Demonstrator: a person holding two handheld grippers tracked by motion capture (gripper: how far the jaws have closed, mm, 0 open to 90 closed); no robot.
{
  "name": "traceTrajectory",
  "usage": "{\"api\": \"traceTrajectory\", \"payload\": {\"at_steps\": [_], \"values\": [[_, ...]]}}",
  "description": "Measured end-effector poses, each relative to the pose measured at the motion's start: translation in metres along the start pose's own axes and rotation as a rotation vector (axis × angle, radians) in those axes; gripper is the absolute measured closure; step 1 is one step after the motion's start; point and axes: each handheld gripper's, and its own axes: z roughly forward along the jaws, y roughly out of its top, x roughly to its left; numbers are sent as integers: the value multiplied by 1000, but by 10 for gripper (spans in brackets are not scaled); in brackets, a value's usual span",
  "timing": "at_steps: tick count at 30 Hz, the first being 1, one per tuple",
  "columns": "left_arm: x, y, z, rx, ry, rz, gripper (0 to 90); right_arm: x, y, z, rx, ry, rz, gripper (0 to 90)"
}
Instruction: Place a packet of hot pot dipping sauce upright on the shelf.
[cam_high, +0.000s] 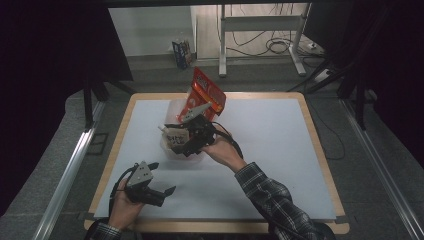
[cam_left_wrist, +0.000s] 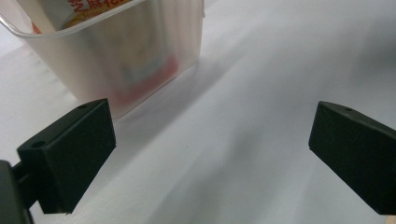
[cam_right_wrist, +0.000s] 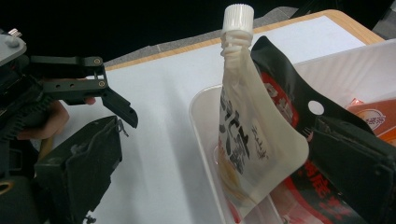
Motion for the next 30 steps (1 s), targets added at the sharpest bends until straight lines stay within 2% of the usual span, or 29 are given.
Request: {"api": "traceTrajectory", "payload": {"at_steps": [5, 30], "values": [[0, 0, 0, 2, -1, 3, 3, 0, -2, -3, -2, -4, -9, 22], [-1, 0, 1, 2, 3, 8, 2, 1, -19, -17, -22, -7, 9, 20]]}}
